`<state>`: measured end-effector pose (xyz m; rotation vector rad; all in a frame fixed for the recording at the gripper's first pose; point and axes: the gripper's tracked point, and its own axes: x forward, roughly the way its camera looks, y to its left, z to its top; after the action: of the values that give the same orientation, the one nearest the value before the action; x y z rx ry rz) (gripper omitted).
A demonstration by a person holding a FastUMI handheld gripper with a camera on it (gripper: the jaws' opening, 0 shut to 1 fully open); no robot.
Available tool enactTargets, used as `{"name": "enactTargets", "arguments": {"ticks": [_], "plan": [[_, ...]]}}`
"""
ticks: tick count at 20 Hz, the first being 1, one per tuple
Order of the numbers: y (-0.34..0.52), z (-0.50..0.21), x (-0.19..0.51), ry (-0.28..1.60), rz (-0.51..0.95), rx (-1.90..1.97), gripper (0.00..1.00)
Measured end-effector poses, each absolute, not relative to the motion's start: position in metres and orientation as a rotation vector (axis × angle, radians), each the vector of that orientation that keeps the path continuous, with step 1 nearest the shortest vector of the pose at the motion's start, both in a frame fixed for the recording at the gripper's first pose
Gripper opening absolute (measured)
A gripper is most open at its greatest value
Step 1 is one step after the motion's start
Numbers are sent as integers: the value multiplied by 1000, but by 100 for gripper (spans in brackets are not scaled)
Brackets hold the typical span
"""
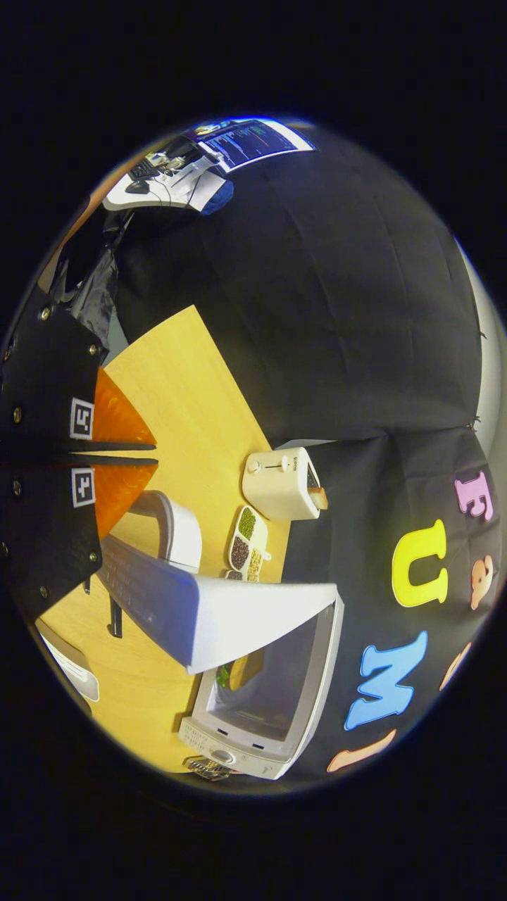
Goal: Open the microwave, put the food inside, and close the microwave door.
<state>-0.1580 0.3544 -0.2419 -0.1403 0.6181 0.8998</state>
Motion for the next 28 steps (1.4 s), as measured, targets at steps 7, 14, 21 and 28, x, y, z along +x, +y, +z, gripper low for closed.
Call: {"name": "enactTargets", "arguments": {"ticks": [7, 14, 21, 28], "plan": [[302, -244, -139, 634, 843, -157, 1], [253, -236, -101, 610, 767, -144, 1], [206, -229, -47, 581, 678, -116, 1], [166, -218, -1, 556, 604, -97, 1]]}}
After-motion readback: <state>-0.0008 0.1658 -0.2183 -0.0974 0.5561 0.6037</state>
